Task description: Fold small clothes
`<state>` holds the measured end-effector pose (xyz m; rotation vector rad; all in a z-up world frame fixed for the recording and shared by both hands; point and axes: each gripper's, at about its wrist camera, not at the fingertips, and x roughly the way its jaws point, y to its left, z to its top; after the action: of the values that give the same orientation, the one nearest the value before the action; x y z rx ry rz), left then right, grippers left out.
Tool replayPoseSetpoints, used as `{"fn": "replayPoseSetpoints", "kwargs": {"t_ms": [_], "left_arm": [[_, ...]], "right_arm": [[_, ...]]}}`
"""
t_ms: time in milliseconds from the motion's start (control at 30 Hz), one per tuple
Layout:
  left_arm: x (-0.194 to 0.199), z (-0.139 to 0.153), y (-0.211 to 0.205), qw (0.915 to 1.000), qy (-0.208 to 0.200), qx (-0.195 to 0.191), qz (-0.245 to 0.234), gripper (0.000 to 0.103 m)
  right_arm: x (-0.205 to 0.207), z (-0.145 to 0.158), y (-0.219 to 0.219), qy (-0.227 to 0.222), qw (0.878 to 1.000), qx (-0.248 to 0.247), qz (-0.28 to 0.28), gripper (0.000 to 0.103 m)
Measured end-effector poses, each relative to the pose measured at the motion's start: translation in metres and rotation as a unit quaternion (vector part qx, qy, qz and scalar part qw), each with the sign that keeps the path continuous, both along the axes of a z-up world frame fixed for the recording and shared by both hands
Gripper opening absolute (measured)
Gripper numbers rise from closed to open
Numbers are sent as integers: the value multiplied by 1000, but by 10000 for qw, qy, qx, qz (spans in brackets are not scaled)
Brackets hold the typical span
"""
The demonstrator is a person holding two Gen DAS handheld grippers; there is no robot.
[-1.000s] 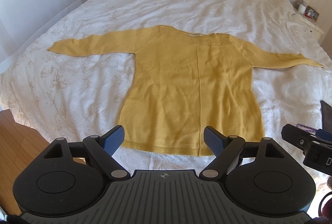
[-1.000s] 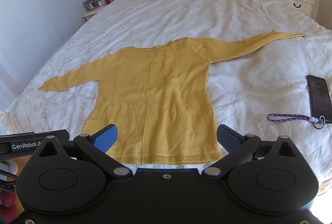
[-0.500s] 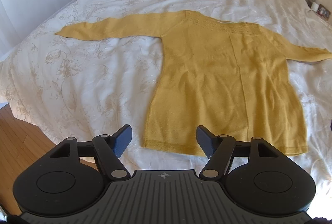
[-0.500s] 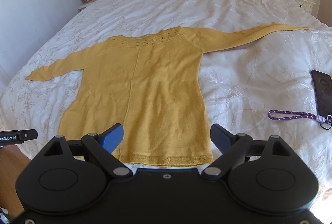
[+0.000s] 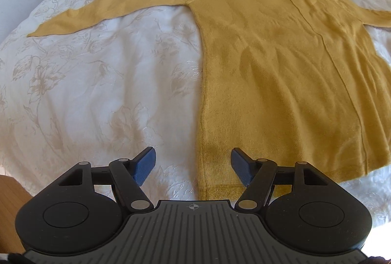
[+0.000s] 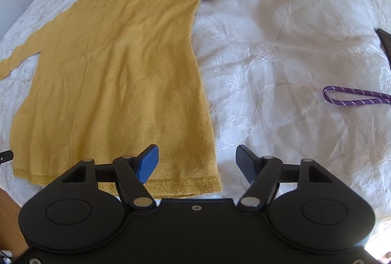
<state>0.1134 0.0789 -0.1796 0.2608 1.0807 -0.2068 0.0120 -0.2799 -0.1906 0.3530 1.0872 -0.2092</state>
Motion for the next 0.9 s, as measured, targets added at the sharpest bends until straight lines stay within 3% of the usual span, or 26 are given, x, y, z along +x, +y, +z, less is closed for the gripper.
{"fn": "replayPoseSetpoints", "kwargs": {"t_ms": [133, 333, 433, 533, 567, 600, 800, 900], "left_arm": [[14, -17, 0, 9996, 248, 3, -160, 67], [20, -16, 0, 9980, 394, -367, -330, 67], [17, -15, -1, 9974, 451, -440, -344, 59], [18, -14, -4, 9975, 507, -418, -275, 31], [20, -13, -6, 9972, 561, -403, -302, 15], [21, -11, -6, 9969, 585, -403, -328, 7], [20, 12, 16, 9969, 633, -468, -35, 5], [23, -6, 27, 9951, 939, -313, 88, 5]], "right_arm": [[15, -21, 0, 267, 9996, 52, 43, 72], [22, -33, 0, 423, 9990, 120, 54, 74], [22, -32, 0, 454, 9988, 168, -4, 71], [30, -32, 1, 470, 9984, 318, -37, 45], [31, -31, 1, 477, 9979, 430, -22, 24], [32, -29, 1, 482, 9972, 570, 9, 12], [18, 10, -1, 374, 9986, 382, -41, 11], [5, -9, -10, 786, 9953, 443, -339, 11]]}}
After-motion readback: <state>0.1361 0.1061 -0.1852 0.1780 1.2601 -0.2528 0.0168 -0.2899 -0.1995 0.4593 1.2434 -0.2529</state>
